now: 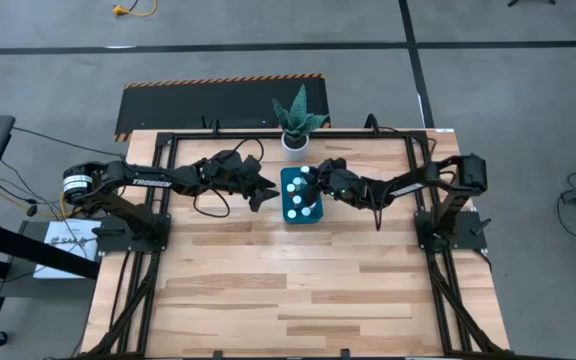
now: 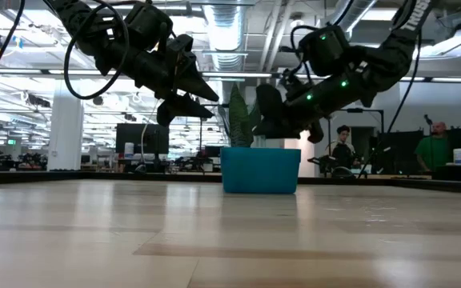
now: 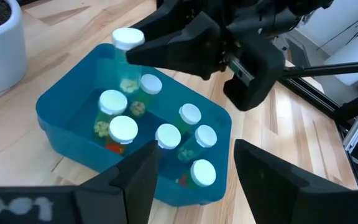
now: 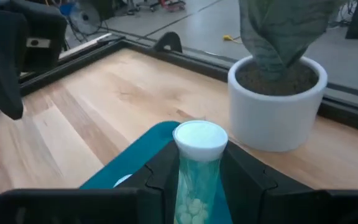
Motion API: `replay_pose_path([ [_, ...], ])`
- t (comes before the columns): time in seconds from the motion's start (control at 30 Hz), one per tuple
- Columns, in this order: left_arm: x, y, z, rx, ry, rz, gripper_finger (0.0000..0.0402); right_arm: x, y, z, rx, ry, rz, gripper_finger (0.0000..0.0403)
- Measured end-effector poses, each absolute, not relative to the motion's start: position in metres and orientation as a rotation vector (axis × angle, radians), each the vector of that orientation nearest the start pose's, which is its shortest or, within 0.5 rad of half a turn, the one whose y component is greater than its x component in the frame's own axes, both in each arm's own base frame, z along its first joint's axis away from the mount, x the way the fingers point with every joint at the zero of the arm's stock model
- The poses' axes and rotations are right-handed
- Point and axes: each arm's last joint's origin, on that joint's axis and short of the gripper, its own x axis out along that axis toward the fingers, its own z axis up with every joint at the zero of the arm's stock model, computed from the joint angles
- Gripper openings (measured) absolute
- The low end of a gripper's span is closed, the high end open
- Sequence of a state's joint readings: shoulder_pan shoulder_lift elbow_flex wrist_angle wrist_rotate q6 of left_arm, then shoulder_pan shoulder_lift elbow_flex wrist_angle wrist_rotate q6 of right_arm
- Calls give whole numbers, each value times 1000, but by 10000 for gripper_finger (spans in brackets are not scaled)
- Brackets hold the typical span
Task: Pick and place pill bottles into a basket
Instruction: Put the blue pill bottle into the blue bin
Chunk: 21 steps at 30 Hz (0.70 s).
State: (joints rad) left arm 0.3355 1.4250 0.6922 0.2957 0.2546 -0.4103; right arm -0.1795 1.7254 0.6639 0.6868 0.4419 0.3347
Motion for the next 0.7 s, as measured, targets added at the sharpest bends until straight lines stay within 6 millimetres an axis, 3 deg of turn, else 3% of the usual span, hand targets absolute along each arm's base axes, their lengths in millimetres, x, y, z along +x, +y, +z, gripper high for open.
replay_pose_path([
  [0.47,277,89,205,-531,398,164,198,317,-79,141,218,305,-693,95],
  [0.7,277,89,205,-530,398,164,198,316,-81,140,218,317,-701,123],
])
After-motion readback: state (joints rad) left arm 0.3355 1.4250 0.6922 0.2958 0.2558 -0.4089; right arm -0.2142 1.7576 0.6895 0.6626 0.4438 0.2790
